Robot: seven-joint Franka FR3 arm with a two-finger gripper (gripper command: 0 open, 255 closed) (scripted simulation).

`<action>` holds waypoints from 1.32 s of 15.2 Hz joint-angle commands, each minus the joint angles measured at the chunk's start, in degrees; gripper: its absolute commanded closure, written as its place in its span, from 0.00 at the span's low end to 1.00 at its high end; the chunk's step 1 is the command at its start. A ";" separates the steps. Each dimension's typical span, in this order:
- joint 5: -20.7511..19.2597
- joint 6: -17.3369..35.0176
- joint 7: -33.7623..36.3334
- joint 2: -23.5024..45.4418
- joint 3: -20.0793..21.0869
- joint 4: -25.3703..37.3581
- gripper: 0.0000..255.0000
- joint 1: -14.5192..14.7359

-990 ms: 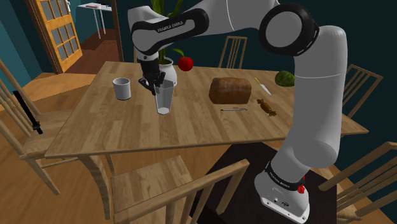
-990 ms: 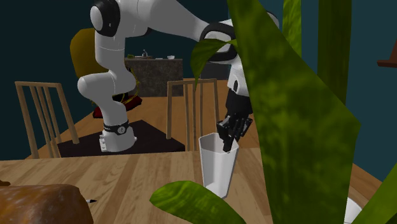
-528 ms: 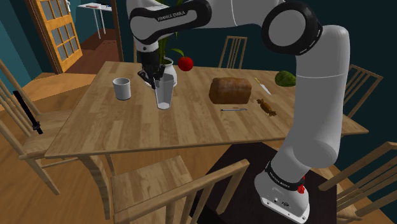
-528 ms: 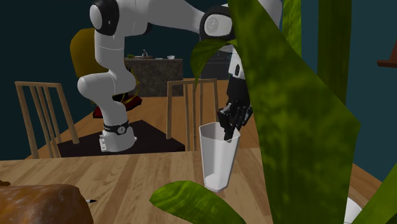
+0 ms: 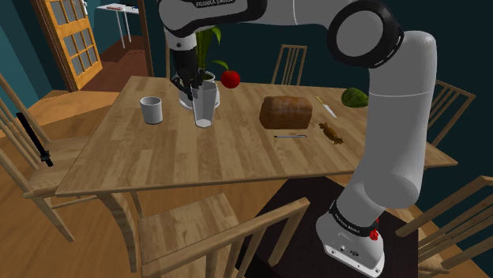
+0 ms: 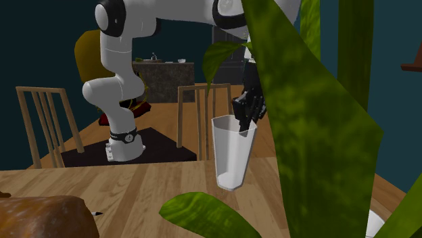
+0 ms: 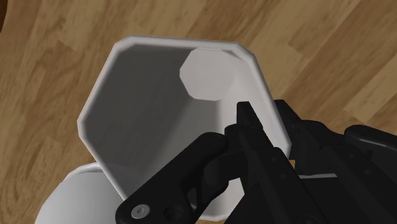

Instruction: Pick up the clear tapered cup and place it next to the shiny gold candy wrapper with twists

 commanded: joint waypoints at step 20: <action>-0.37 -18.06 -1.80 3.27 -0.02 21.43 1.00 1.23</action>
